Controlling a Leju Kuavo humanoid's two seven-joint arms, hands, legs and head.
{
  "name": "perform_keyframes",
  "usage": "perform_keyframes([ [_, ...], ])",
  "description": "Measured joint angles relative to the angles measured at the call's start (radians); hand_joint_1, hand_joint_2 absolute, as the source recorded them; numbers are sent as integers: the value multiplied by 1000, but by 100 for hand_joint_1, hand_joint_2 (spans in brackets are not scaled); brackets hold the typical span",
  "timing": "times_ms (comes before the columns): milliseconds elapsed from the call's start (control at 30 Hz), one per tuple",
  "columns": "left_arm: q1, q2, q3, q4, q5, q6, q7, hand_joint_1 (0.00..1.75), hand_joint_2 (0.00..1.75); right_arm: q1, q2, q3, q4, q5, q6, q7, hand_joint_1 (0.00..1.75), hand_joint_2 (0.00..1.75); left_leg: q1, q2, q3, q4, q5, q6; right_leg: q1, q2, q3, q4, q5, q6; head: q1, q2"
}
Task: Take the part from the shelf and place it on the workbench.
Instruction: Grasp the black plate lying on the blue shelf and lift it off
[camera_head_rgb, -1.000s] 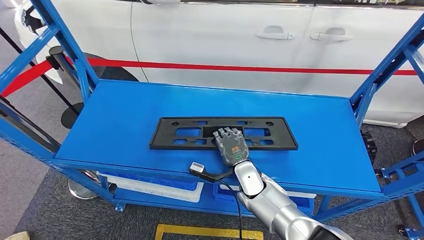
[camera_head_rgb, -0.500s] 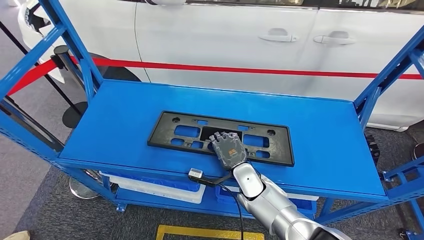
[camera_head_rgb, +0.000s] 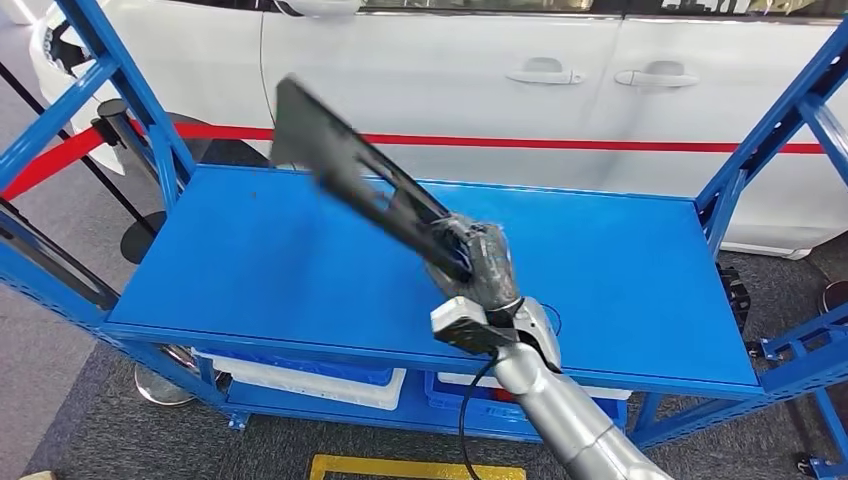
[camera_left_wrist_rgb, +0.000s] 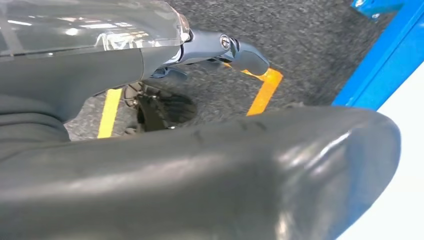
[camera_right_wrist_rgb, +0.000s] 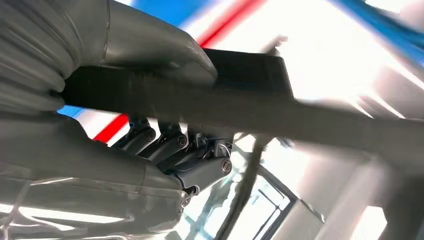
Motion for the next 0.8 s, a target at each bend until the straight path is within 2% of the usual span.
perform_keyframes([
  [100,0,4,0,0,2,-7,-18,0,0,41,-23,-13,-208,-187,93,-61,161,175,-4,-3,-4,-11,6,22,-3,0,-8,3,2,17,1,0],
  [167,-1,5,0,0,3,-9,-29,0,0,60,-37,-14,-348,-323,178,-85,161,175,-3,-2,-6,-16,13,35,-7,-2,-26,40,-27,28,1,0],
  [267,-3,6,1,0,2,-9,-38,0,0,78,-50,-13,-508,-467,290,-95,161,175,-2,1,-8,-18,15,43,-9,-4,-106,217,-121,39,1,0],
  [300,-3,7,1,0,2,-8,-39,0,0,88,-53,-13,-545,-506,326,-97,161,175,-2,1,-8,-17,15,43,-10,-4,-128,264,-135,41,1,0],
  [333,-3,7,1,0,1,-8,-40,0,0,97,-56,-13,-575,-554,373,-96,161,175,-2,1,-8,-17,15,43,-11,-4,-134,277,-130,41,1,0],
  [367,-3,7,1,0,-1,-8,-40,0,0,105,-58,-13,-596,-620,444,-88,161,175,-2,1,-8,-17,15,43,-12,-4,-120,250,-106,40,1,0],
  [433,-5,7,0,0,-11,-5,-38,0,0,112,-59,-13,-615,-780,625,-48,161,175,-3,1,-6,-16,14,40,-13,-4,-54,119,-42,32,1,0],
  [467,-6,7,0,0,-16,-4,-35,0,0,113,-60,-11,-616,-856,720,-14,161,175,-4,0,-6,-15,14,36,-11,-4,-24,57,-19,28,1,0],
  [500,-7,6,0,0,-20,-2,-31,0,0,113,-62,-7,-609,-915,799,23,161,175,-6,0,-7,-14,15,32,-9,-4,-7,20,-8,23,1,0],
  [567,-10,6,-1,0,-26,4,-21,0,0,114,-66,10,-587,-982,909,81,161,175,-8,0,-10,-14,18,22,-4,-3,-3,2,-3,16,0,0],
  [633,-11,6,-3,0,-29,11,-12,0,0,116,-68,30,-563,-996,954,114,161,175,-7,0,-14,-10,12,11,-7,-6,-5,-6,5,3,0,0],
  [700,-11,6,-4,0,-30,17,-4,0,0,116,-70,49,-545,-977,967,145,161,175,-6,1,-36,47,-38,3,-11,-11,-8,-15,16,-12,0,0],
  [767,-10,6,-5,0,-27,27,5,0,0,118,-73,72,-527,-930,959,167,161,175,-4,2,-81,170,-116,-3,-9,-14,-19,-14,25,-19,-1,0],
  [800,-10,6,-5,0,-23,31,9,0,0,122,-75,83,-517,-903,951,170,161,175,-4,2,-99,226,-142,-5,-7,-14,-26,-12,29,-20,-1,0],
])
